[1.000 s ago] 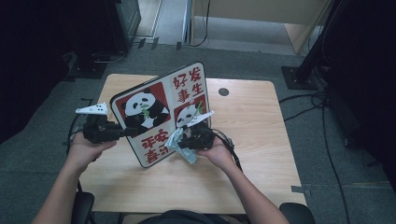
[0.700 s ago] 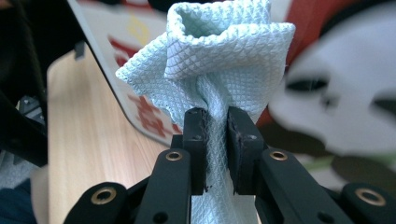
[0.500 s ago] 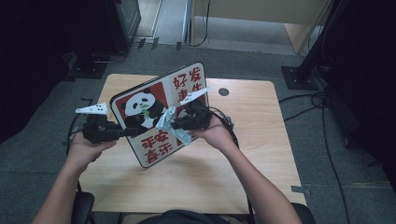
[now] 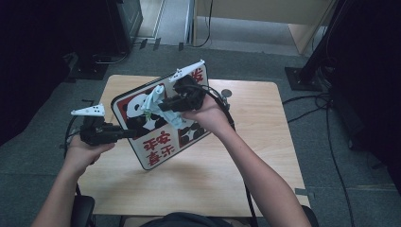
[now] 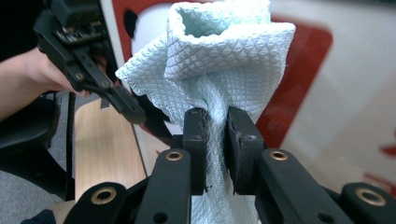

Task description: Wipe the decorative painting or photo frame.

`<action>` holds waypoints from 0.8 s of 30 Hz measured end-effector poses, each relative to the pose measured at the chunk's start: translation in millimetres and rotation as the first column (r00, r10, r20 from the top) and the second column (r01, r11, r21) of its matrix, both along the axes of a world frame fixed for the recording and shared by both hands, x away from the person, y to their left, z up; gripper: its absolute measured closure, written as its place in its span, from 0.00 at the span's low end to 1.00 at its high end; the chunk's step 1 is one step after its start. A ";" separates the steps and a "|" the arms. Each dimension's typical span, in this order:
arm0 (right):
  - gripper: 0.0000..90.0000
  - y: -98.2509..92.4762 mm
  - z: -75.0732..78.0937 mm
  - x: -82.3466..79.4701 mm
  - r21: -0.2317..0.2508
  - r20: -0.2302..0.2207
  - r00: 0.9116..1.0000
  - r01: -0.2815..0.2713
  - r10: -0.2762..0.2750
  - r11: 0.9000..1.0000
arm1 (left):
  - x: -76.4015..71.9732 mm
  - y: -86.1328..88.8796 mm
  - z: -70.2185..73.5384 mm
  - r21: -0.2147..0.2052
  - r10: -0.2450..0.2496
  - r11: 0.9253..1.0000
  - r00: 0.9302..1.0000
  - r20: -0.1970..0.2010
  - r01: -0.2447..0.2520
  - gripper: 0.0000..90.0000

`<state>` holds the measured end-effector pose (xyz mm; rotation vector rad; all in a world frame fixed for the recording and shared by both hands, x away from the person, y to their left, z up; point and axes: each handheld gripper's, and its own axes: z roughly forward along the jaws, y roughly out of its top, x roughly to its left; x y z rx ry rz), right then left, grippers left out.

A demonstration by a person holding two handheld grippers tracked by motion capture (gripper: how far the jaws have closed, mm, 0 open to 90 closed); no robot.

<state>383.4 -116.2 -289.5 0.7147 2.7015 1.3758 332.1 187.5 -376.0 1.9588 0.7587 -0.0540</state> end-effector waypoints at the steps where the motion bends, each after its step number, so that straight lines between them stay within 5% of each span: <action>1: 0.88 1.7 2.5 0.3 0.000 0.004 1.000 -0.005 0.005 1.000 | -1.0 0.7 0.2 0.005 0.002 1.000 1.000 0.005 -0.002 0.86; 10: 0.88 27.0 23.9 -0.6 0.011 0.038 0.999 -0.022 0.022 1.000 | -5.9 -3.8 0.8 0.021 0.011 1.000 0.999 0.035 -0.012 0.87; 24: 0.88 33.5 7.8 -1.3 -0.021 0.024 0.999 -0.042 0.042 0.999 | -5.4 -4.3 -0.1 0.014 0.009 1.000 0.999 0.031 -0.009 0.87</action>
